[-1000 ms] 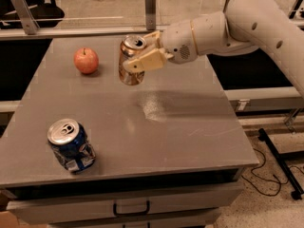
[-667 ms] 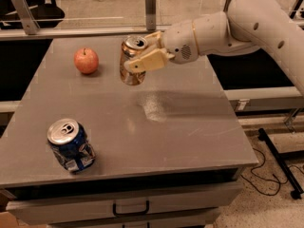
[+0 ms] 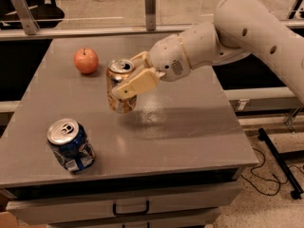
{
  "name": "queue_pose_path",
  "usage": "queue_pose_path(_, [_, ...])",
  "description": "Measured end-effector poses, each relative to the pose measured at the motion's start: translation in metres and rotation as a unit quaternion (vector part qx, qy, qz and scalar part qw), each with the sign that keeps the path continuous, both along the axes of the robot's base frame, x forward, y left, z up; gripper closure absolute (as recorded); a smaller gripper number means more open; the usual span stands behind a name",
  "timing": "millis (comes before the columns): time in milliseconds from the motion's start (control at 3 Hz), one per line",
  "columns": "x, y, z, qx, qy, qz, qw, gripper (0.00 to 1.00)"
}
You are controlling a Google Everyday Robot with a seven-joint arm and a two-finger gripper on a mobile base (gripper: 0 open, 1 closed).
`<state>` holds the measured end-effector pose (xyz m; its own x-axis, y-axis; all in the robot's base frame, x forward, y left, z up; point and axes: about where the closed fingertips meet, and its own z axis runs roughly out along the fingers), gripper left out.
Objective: Move orange can near pepsi can
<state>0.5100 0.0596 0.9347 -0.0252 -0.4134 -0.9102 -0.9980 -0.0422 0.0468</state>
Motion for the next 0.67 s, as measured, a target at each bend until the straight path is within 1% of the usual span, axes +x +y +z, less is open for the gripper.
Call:
queue_pose_path(333, [-0.029, 0.010, -0.013, -0.021, 0.019, 0.037, 0.9989, 1.00])
queue_pose_path(667, [-0.043, 0.018, -0.028, -0.035, 0.030, 0.068, 0.9966, 0.82])
